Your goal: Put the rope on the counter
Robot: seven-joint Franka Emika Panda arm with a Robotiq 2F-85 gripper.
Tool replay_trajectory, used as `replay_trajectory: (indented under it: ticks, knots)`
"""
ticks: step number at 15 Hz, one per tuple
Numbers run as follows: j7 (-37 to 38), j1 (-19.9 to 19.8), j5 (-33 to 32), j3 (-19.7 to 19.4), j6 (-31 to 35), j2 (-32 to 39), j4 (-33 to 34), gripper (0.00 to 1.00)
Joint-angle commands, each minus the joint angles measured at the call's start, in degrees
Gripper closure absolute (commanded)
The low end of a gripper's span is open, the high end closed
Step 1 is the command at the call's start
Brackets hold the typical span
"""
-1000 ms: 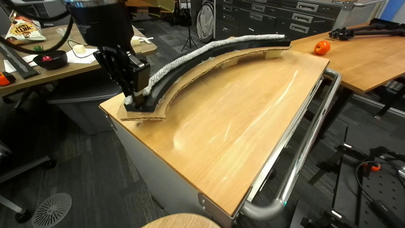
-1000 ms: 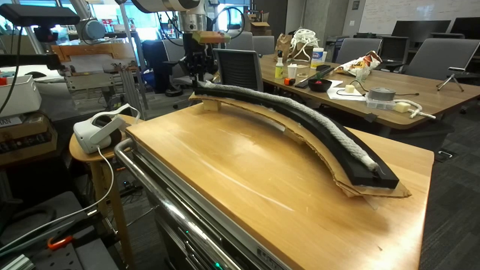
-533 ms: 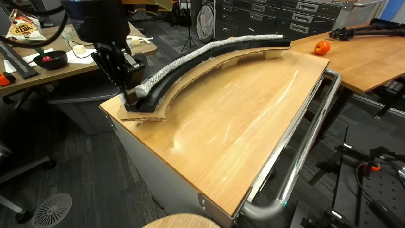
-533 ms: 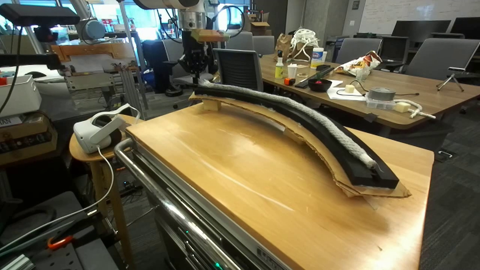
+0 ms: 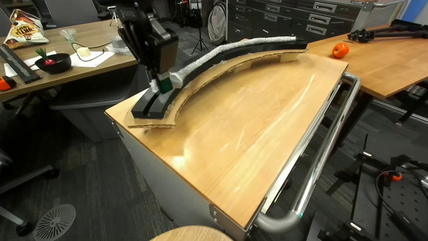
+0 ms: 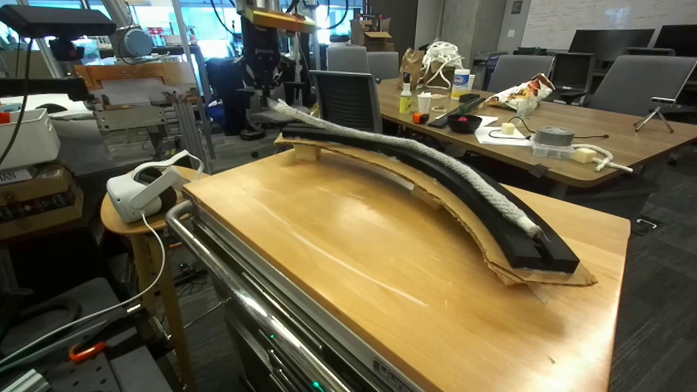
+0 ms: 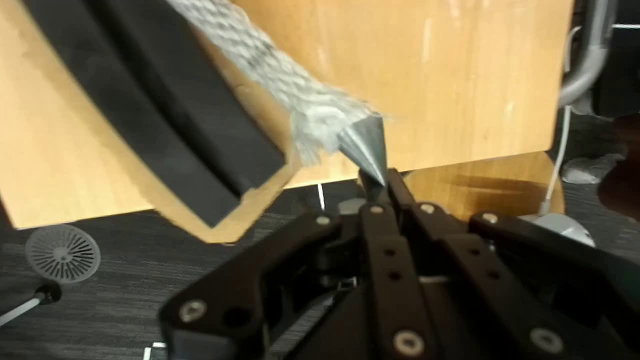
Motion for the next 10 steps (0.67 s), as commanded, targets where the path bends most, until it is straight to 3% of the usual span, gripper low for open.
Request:
replay_trajectory:
  ticks: [1, 3, 9, 10]
  knots:
    - [2.04, -1.52, 6.31, 0.48, -2.69, -3.09, -5.80, 0.99]
    - [2.21, -2.84, 10.80, -0.11, 0.46, -1.48, -7.89, 0.99]
    - [4.26, -6.54, 16.04, -1.34, 11.02, 4.00, -11.59, 0.99]
    - [3.29, -7.24, 17.13, -0.89, 12.03, 3.94, -12.29, 0.84]
